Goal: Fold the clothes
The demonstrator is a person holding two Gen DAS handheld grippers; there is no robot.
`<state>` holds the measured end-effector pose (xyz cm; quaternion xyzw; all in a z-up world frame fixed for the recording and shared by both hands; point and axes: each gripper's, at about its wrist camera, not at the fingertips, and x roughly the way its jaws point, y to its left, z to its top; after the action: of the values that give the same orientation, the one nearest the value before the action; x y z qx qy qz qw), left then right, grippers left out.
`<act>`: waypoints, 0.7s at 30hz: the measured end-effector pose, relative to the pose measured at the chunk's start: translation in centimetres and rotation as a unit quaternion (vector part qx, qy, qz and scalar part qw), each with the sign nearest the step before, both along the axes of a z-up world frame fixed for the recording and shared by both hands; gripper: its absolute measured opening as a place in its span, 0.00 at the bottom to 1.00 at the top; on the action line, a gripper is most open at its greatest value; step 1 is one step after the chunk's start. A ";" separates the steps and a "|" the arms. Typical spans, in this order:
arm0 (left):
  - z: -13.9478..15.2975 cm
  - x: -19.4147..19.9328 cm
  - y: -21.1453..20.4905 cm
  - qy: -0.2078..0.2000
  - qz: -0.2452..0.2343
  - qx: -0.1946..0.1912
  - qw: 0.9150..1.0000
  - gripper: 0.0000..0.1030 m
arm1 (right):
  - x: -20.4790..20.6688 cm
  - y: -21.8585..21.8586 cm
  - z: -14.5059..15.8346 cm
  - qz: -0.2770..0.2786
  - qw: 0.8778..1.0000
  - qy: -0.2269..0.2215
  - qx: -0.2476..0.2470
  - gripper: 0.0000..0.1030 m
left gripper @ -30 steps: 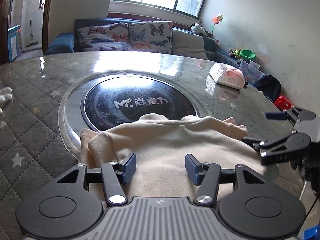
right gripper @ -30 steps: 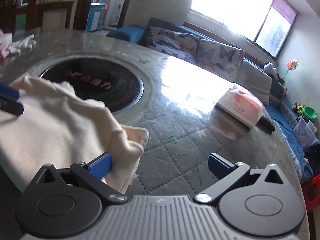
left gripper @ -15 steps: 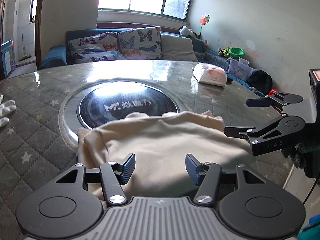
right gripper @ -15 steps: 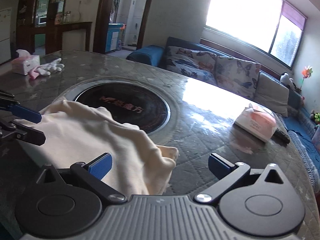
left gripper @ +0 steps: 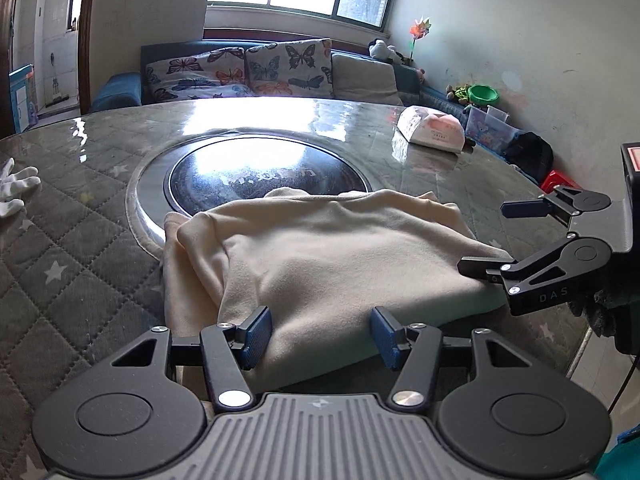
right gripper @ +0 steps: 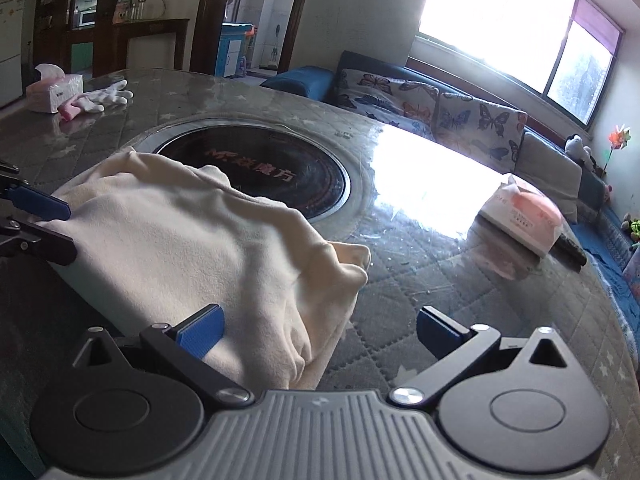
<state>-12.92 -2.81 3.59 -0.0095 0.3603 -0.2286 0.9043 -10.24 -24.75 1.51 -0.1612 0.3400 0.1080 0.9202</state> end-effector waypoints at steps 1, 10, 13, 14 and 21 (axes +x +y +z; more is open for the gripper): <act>0.0 0.0 0.0 0.000 0.000 -0.001 1.000 0.57 | 0.0 -0.1 0.0 -0.001 1.000 0.002 0.002 1.00; -0.2 -0.2 -0.2 -0.002 0.000 0.001 1.000 0.57 | 0.2 -0.6 -0.4 -0.005 1.000 0.007 0.014 1.00; 0.1 -0.1 -0.3 -0.002 0.000 0.004 1.000 0.57 | 0.2 -0.7 -0.4 -0.005 1.000 0.008 0.016 1.00; 0.2 -0.1 -0.4 -0.002 0.000 0.004 1.000 0.57 | 0.2 -0.7 -0.4 -0.005 1.000 0.008 0.015 1.00; 1.0 -0.4 -0.6 -0.013 0.000 0.009 1.000 0.58 | 0.2 -0.7 0.1 -0.001 1.000 0.009 0.018 1.00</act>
<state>-13.31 -3.37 4.58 0.0017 0.3510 -0.2259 0.9087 -10.05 -25.42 1.60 -0.1429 0.3460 0.1143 0.9202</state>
